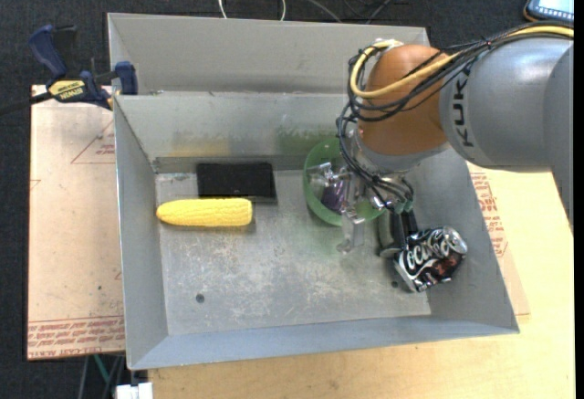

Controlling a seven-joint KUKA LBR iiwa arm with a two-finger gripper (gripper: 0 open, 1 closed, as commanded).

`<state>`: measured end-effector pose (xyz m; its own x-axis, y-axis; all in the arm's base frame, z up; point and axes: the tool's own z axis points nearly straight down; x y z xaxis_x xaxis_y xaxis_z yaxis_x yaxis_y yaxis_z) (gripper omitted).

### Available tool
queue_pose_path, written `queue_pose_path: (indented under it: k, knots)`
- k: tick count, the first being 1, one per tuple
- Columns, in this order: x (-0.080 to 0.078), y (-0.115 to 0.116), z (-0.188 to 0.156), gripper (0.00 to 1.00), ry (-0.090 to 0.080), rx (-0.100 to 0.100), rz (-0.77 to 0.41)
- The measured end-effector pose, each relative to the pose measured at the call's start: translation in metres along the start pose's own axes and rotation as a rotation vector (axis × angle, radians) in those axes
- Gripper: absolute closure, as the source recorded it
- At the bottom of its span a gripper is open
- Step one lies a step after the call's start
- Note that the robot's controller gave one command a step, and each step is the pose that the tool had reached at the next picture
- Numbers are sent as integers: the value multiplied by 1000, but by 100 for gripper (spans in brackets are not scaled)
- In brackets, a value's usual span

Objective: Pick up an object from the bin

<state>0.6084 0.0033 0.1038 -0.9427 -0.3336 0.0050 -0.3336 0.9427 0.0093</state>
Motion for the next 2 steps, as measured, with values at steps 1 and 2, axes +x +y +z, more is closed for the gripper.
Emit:
queue_pose_path:
  k: [1, 2]
  knots:
    - [-3, -50, -41, 0, -17, 11, 192]
    - [-14, 11, -134, 0, -14, 2, 11]
